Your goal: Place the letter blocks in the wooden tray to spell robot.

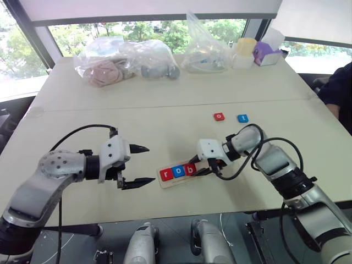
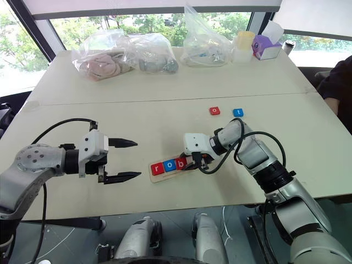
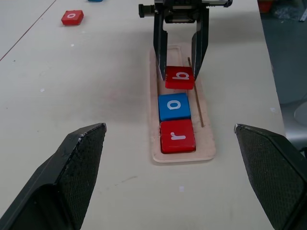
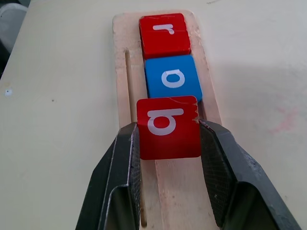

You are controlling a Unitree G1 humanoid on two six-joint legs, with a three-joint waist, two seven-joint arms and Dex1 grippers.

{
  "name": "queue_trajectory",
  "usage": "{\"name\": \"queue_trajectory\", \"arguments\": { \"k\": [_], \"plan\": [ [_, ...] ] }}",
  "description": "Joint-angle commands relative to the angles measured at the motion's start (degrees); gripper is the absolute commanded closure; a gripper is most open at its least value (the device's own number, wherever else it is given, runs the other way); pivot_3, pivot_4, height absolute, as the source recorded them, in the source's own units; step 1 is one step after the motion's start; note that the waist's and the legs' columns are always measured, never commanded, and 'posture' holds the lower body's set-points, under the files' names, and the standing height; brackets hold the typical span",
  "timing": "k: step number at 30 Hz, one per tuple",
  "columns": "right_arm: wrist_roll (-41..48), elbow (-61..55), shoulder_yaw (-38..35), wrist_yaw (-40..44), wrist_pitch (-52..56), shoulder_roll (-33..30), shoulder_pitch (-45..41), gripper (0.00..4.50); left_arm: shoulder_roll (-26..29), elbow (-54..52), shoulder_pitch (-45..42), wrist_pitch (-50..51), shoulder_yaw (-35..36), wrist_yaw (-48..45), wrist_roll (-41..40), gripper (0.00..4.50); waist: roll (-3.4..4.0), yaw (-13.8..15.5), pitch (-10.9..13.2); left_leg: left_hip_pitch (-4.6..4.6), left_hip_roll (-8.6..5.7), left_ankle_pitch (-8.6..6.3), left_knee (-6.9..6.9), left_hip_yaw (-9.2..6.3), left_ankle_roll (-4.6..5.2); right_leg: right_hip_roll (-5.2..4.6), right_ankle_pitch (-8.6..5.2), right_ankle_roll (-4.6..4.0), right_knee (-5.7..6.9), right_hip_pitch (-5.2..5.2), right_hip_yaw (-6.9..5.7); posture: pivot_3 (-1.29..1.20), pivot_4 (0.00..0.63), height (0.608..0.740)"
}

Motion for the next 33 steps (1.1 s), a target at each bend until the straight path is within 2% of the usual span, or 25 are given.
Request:
{"name": "queue_trajectory", "arguments": {
  "k": [1,33],
  "plan": [
    [-0.28,0.22,-0.42,0.03,-1.22,0.56,-1.43,3.37,0.19,-2.04,-0.72,-0.16,1.01,0.64,-0.37,0.0,0.0,0.0,0.0,0.0,0.0,0.0,0.0,0.0,0.0,0.0,0.0,0.0,0.0,0.0,0.0,0.0,0.15,0.74],
    [-1.88,2.94,-0.26,0.05,-2.1,1.58,-2.41,3.37,-1.26,-1.06,-4.12,0.14,-1.11,2.39,0.32,0.0,0.0,0.0,0.0,0.04,-0.01,0.01,0.0,0.02,-0.01,0.01,0.0,0.0,0.02,0.03,0.0,0.0,0.15,0.74]
  ]
}}
